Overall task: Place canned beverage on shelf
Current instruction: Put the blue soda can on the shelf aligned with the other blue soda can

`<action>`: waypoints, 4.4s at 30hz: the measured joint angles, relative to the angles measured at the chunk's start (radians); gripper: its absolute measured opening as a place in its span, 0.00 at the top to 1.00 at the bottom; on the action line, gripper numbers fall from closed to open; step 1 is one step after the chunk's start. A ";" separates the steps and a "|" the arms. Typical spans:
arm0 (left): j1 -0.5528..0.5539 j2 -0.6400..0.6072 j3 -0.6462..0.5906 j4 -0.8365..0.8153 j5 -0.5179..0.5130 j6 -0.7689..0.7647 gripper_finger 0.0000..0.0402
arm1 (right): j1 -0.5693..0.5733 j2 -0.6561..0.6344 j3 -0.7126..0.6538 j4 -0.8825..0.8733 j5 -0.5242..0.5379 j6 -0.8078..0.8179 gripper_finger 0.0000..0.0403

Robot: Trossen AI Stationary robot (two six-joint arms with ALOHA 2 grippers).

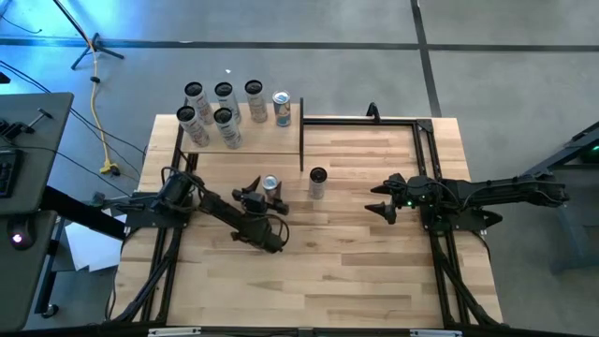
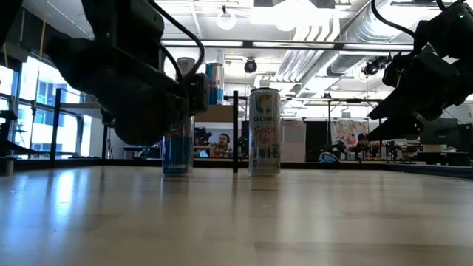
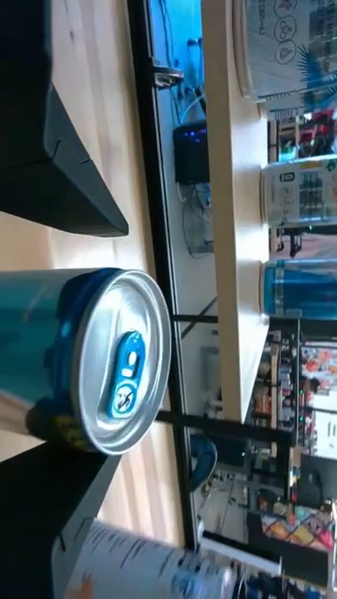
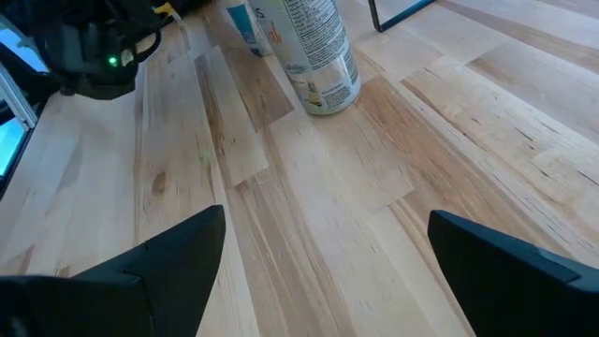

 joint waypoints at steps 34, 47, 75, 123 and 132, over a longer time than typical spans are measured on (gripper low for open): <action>-0.021 0.000 0.000 0.083 0.007 0.027 0.23 | 0.000 0.000 0.000 0.000 0.002 0.000 0.11; -0.036 0.000 0.000 0.074 -0.038 0.018 0.45 | 0.000 0.000 0.000 0.000 0.002 0.000 0.11; -0.062 0.000 0.001 0.142 -0.019 0.191 0.38 | 0.000 0.000 0.000 0.000 -0.003 0.000 0.11; 0.017 -0.008 0.000 0.288 -0.018 0.202 0.51 | 0.000 0.000 0.000 0.000 -0.003 0.000 0.11; -0.006 -0.120 0.098 0.277 -0.017 0.456 0.51 | 0.000 0.000 0.000 0.000 -0.002 0.000 0.11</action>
